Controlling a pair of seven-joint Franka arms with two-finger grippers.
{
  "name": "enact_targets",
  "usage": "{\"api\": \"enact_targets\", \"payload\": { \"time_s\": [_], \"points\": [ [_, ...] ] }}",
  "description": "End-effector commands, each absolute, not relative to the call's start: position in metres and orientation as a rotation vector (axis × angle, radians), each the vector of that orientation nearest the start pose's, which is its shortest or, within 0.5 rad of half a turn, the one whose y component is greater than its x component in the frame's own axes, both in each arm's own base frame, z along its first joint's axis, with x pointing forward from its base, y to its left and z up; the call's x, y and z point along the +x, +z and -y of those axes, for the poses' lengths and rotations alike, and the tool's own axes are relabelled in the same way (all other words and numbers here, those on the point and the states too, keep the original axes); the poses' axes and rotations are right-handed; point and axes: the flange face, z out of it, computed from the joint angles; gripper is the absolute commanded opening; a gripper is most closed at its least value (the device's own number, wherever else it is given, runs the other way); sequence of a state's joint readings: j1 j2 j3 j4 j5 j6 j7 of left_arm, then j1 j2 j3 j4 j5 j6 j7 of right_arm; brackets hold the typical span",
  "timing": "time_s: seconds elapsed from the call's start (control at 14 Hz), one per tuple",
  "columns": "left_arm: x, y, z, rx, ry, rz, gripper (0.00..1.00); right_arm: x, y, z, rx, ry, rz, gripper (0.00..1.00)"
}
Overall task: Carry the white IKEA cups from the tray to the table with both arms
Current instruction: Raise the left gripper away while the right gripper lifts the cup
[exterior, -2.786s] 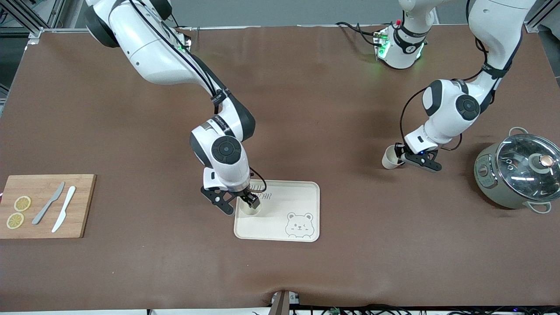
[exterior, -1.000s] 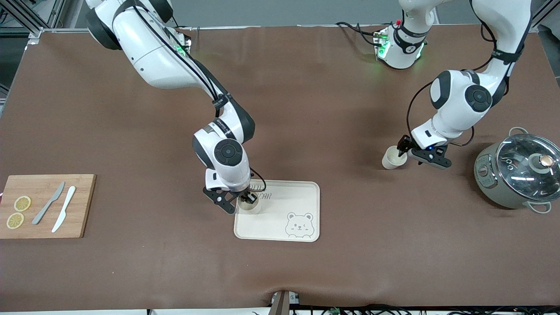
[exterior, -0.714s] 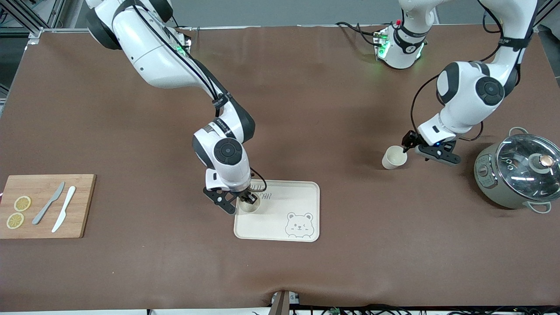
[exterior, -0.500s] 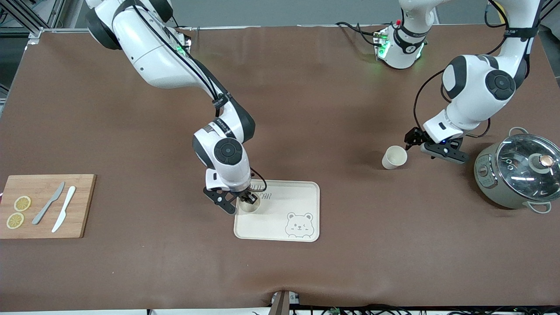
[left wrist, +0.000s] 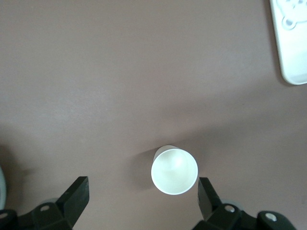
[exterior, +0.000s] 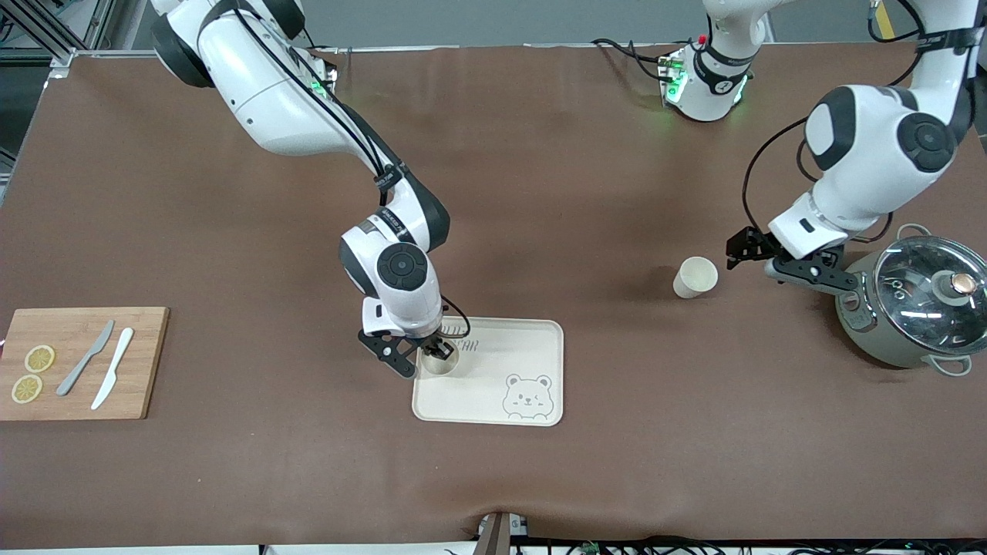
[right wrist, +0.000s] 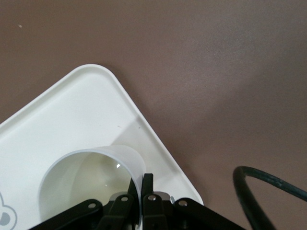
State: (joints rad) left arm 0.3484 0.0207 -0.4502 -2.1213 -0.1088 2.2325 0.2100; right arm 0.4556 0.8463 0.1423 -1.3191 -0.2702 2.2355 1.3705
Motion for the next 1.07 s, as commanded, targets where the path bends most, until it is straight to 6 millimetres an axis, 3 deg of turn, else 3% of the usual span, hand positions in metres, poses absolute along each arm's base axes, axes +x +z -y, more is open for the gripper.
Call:
{"api": "enact_targets", "payload": {
  "time_s": [0.0, 0.21, 0.5, 0.71, 1.0],
  "points": [
    [0.565, 0.447, 0.057, -3.235, -0.191, -0.270, 1.00, 0.635, 0.270, -0.402, -2.965, -0.231, -1.019, 0.00],
    [0.576, 0.481, 0.058, -3.247, -0.193, -0.202, 1.00, 0.629, 0.308, -0.407, -2.967, -0.214, -1.014, 0.00],
    [0.581, 0.527, 0.052, -3.193, -0.152, -0.155, 1.00, 0.612, 0.399, -0.392, -3.021, -0.145, -0.916, 0.00],
    [0.581, 0.557, 0.053, -3.194, -0.146, -0.119, 1.00, 0.605, 0.478, -0.343, -3.060, -0.039, -0.763, 0.00],
    [0.580, 0.574, 0.051, -3.159, -0.150, -0.133, 1.00, 0.601, 0.547, -0.244, -3.163, 0.051, -0.512, 0.00]
  ]
}}
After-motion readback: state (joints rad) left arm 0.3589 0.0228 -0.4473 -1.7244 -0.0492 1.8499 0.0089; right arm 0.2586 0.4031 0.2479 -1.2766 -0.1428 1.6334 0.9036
